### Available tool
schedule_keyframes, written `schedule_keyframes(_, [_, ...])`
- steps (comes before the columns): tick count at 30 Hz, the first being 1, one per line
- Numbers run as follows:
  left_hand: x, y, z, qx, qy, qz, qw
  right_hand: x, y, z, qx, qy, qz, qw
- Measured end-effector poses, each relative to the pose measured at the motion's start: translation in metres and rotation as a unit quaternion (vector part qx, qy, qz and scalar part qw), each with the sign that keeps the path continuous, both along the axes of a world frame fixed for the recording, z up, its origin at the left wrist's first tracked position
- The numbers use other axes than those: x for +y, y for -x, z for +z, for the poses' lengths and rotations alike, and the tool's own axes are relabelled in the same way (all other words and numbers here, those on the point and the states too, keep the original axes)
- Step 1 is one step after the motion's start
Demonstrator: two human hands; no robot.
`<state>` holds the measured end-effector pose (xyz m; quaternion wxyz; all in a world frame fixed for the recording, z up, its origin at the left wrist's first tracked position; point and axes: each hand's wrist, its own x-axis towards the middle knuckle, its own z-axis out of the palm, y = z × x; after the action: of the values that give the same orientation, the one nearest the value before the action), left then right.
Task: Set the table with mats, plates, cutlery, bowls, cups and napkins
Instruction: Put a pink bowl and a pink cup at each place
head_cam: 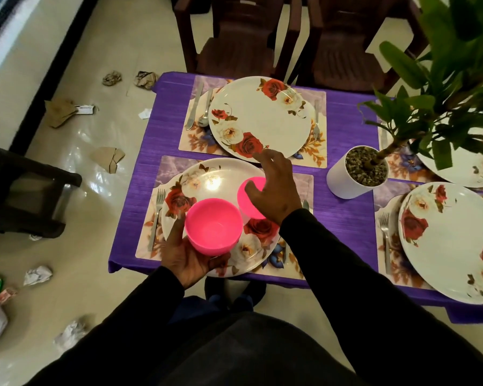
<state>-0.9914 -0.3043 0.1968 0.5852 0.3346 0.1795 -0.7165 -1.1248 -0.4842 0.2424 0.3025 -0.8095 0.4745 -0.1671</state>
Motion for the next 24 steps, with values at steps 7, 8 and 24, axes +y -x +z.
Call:
schedule_keyframes(7, [-0.012, 0.000, 0.009, -0.021, -0.010, 0.015, 1.000, 0.024, -0.017, 0.035, 0.002, -0.147, 0.138, 0.980])
schedule_keyframes(8, [-0.014, 0.000, 0.010, -0.026, -0.015, 0.021, 0.999, 0.029, -0.020, 0.037, 0.025, -0.146, 0.164, 0.975])
schedule_keyframes(24, [-0.030, -0.008, 0.024, -0.023, -0.010, -0.018, 1.000, 0.052, -0.022, 0.042, 0.141, -0.057, 0.170, 0.974])
